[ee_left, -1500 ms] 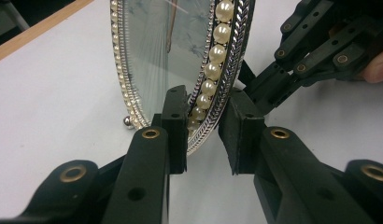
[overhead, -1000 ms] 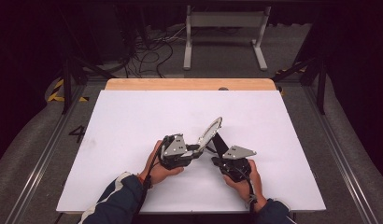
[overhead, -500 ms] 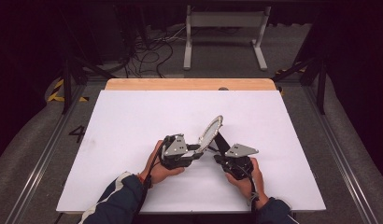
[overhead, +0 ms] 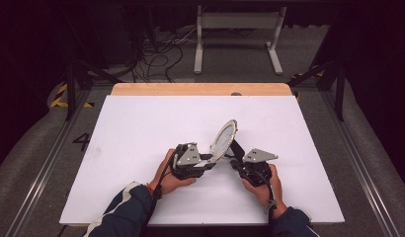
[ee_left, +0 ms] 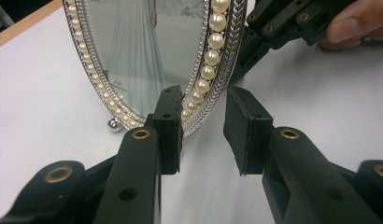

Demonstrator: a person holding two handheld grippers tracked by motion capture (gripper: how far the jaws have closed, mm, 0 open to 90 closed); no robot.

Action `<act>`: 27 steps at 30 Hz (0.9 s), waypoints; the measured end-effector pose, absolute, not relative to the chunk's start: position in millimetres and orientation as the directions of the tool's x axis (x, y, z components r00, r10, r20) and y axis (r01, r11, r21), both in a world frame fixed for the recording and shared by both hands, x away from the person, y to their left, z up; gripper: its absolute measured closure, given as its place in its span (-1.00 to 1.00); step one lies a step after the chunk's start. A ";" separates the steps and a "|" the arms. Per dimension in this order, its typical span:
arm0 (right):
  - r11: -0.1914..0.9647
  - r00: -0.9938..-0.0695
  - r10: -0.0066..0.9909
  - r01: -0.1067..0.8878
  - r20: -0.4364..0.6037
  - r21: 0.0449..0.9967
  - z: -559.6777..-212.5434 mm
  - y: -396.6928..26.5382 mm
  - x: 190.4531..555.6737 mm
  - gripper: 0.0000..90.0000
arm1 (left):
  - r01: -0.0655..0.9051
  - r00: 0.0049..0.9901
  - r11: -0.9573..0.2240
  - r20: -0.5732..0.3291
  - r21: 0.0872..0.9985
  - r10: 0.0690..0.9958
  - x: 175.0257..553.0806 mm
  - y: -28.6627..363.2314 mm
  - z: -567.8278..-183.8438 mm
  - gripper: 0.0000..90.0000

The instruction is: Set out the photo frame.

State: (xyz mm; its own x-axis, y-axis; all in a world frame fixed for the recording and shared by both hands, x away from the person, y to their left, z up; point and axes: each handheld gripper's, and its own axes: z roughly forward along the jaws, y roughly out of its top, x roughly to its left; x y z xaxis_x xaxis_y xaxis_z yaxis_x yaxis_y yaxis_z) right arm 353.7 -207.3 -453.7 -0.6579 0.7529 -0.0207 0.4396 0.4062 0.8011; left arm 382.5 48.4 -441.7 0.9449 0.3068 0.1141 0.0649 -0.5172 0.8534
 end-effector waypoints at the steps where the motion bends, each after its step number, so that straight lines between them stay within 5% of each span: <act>1: 0.406 -0.656 0.754 0.439 -0.023 0.801 -453.7 -207.3 353.8 1.00 | 0.064 0.945 -0.518 0.116 0.853 0.307 382.6 48.5 -441.6 0.50; 17: 0.388 -0.651 0.759 0.419 -0.027 0.820 -449.0 -207.0 351.8 0.85 | 0.076 0.934 -0.551 0.134 0.831 0.331 381.5 56.3 -439.5 0.42; 27: 0.375 -0.684 0.729 0.387 -0.010 0.843 -442.2 -187.1 339.7 0.47 | 0.151 0.890 -0.561 0.135 0.814 0.436 372.1 89.0 -437.9 -0.19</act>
